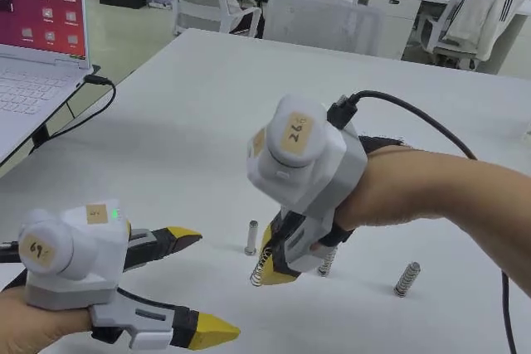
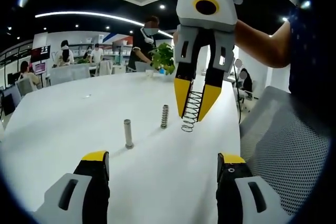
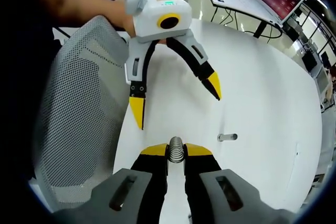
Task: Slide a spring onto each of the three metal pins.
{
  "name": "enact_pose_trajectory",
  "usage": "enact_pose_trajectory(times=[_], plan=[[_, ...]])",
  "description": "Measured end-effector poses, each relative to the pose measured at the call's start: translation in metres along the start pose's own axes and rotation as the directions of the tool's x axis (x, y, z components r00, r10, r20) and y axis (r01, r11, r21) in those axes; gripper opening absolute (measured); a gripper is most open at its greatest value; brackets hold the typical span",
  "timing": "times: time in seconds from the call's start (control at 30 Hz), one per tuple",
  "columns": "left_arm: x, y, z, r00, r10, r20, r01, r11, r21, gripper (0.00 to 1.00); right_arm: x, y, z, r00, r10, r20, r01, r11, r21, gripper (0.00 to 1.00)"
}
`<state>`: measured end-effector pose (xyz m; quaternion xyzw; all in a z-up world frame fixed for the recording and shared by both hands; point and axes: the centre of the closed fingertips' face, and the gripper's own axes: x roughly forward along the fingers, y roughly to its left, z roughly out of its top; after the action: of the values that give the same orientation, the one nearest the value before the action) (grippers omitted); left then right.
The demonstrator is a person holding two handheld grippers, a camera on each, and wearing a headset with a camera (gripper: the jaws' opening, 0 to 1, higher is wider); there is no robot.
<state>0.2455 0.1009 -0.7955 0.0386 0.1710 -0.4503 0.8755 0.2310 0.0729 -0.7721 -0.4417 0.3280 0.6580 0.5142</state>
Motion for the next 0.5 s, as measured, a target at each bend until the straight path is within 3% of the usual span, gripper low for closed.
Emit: enact_pose_trajectory(times=[0.5], plan=[[0.0003,0.0026,-0.0023,0.9999,0.015,-0.003,-0.015,1.000,-0.009,0.84,-0.0090,-0.0063,0.0004,0.9999,-0.011,-0.003,0.011,1.000,0.001,0.09]])
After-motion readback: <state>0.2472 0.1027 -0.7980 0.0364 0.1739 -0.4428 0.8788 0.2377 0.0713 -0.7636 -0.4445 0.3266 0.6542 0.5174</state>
